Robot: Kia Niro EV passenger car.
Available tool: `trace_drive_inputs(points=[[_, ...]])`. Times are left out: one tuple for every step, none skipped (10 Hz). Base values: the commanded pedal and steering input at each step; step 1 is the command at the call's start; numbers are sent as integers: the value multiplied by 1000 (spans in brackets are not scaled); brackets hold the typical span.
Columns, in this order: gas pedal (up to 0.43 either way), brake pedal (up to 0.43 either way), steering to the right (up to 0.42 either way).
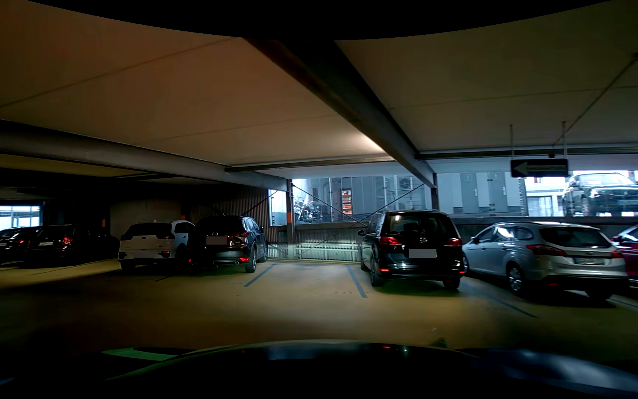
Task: Follow the waypoints while adhering to traffic rules and regulations
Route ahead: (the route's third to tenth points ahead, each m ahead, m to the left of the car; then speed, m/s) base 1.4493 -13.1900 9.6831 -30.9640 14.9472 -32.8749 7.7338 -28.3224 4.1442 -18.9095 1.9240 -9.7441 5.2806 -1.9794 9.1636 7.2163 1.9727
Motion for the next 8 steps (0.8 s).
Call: trace_drive_inputs(points=[[110, 0, -377], [118, 0, -411], [130, 0, -451], [130, 0, -479], [138, 0, -510], [157, 0, -534], [177, 0, -552], [189, 0, -566]])
